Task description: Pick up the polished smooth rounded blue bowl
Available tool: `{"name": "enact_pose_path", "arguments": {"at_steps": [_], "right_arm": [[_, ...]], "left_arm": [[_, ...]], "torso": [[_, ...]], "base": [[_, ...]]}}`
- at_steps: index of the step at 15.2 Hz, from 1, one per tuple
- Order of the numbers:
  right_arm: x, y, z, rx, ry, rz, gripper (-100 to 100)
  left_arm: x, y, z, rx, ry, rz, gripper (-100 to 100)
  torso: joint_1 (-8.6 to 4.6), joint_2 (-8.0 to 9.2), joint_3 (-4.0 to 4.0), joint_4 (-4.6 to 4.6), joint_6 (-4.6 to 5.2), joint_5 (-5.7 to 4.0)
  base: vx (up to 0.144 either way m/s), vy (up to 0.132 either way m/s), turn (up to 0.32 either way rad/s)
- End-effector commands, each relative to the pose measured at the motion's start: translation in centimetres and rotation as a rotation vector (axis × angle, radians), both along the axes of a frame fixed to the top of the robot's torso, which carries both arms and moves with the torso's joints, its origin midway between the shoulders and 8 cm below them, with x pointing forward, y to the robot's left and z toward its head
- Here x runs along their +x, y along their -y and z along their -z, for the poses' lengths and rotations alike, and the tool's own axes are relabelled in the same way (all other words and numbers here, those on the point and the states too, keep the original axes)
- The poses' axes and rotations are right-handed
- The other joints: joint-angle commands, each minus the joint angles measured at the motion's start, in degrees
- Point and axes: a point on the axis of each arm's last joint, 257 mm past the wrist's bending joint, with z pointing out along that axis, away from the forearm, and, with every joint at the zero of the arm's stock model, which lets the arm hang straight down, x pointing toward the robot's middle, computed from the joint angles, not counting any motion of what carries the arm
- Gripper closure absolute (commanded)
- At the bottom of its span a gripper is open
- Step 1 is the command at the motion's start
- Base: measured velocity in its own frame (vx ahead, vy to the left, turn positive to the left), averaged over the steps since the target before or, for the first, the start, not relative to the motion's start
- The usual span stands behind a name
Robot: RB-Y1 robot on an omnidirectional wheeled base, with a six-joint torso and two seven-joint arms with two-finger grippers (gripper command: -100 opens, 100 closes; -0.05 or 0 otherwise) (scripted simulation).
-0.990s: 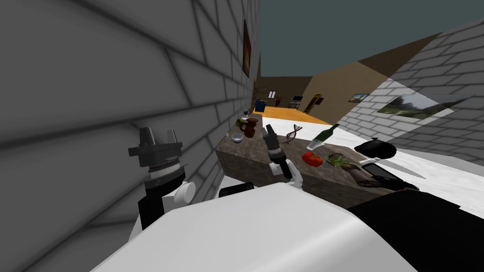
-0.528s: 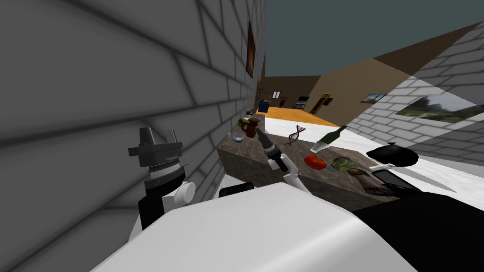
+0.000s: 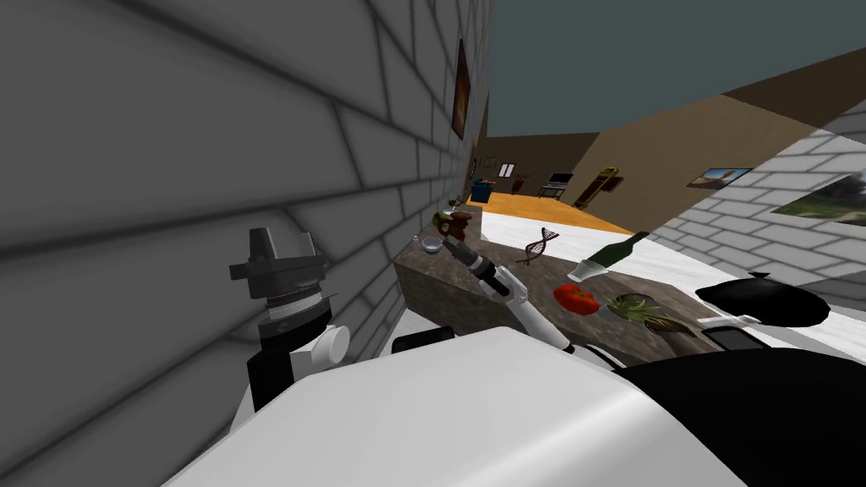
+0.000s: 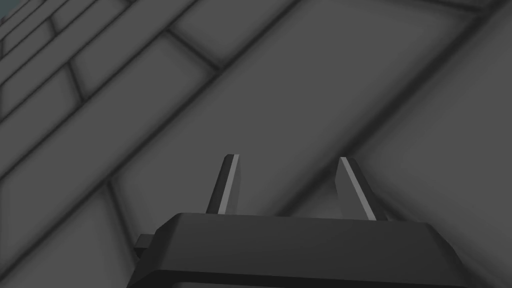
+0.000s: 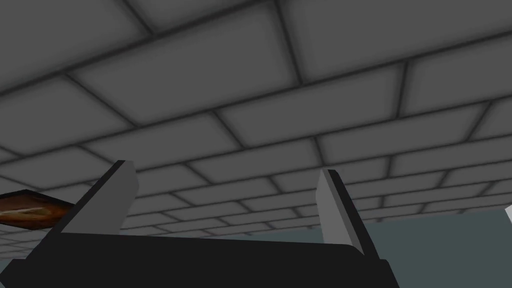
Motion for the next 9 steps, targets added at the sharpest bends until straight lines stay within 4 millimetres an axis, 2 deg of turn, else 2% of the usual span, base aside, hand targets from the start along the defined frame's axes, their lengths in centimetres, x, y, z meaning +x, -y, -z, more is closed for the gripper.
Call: {"name": "enact_pose_path", "arguments": {"at_steps": [1,2,4,5,6,7,9], "right_arm": [[0.7,0.2,1.3,-0.051,-0.008,0.002,-100],[0.8,-0.8,2.0,-0.138,0.021,-0.027,-100],[1.5,-0.2,3.1,-0.156,0.0,-0.012,-100],[1.8,-0.8,3.8,-0.247,0.03,-0.039,-100],[2.4,-0.2,4.9,-0.262,0.008,-0.025,-100],[2.4,-0.8,5.5,-0.333,0.035,-0.054,-100],[3.2,0.2,6.9,-0.371,0.014,-0.035,-100]], "left_arm": [[0.0,0.0,0.0,0.0,0.0,0.0,0],[0.0,0.0,0.0,0.0,0.0,0.0,0],[0.0,0.0,0.0,0.0,0.0,0.0,0],[0.0,0.0,0.0,0.0,0.0,0.0,0],[0.0,0.0,0.0,0.0,0.0,0.0,0],[0.0,0.0,0.0,0.0,0.0,0.0,0],[0.0,0.0,0.0,0.0,0.0,0.0,0]], "torso": [[0.0,0.0,0.0,0.0,0.0,0.0],[0.02,-0.01,-0.01,-0.01,0.03,0.0],[0.06,-0.05,-0.03,-0.01,-0.01,0.01],[0.05,-0.05,-0.03,-0.01,0.02,0.0],[0.06,-0.06,-0.04,-0.01,-0.02,0.01],[0.08,-0.07,-0.04,-0.02,-0.01,0.01],[0.08,-0.08,-0.05,-0.02,-0.02,0.02]], "base": [[-0.012,-0.015,0.047],[-0.01,-0.004,0.143],[-0.012,-0.01,0.117],[-0.01,-0.006,0.139],[-0.007,-0.001,0.187],[-0.009,-0.002,0.251],[-0.007,-0.005,0.163]]}}
